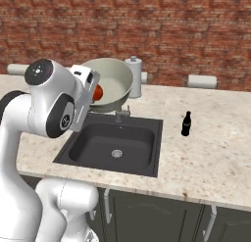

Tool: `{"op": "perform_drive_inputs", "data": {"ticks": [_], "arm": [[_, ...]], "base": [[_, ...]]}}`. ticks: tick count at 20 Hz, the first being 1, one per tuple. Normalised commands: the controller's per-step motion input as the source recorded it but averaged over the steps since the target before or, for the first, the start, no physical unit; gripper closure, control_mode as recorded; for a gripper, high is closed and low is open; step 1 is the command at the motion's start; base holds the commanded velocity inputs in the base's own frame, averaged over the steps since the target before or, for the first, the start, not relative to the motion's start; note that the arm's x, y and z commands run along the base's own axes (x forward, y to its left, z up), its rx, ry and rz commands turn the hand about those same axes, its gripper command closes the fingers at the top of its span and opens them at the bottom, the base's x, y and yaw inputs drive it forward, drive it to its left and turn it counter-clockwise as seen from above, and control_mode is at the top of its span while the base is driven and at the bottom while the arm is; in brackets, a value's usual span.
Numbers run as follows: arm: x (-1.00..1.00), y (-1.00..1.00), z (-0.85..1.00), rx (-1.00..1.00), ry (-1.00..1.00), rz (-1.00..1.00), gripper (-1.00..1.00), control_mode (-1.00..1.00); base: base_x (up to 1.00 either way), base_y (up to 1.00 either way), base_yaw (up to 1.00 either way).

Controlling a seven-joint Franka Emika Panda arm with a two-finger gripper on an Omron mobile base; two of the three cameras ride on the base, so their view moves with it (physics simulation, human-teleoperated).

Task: Pick the tomato from the sink and place it in the bowl. Then pick the bowl and place it in the microwave. Then close the microwave door and press the start button.

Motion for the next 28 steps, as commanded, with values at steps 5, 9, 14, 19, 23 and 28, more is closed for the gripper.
{"op": "perform_drive_inputs", "data": {"ticks": [5,9,14,19,23,28], "arm": [[0.0,0.04,0.0,0.0,0.0,0.0,1.0,-1.0],[0.0,0.01,0.0,-0.01,0.0,0.0,1.0,1.0],[0.0,0.0,0.0,0.0,0.0,0.0,1.0,1.0],[0.0,0.0,0.0,0.0,0.0,0.0,1.0,1.0],[0.0,0.0,0.0,0.0,0.0,0.0,1.0,1.0],[0.0,0.0,0.0,0.0,0.0,0.0,1.0,1.0]], "base": [[0.0,0.0,0.0],[0.0,0.0,0.0],[-0.43,0.0,0.0],[-0.52,0.0,0.01],[-0.17,0.01,0.39],[0.0,0.07,0.67]]}}
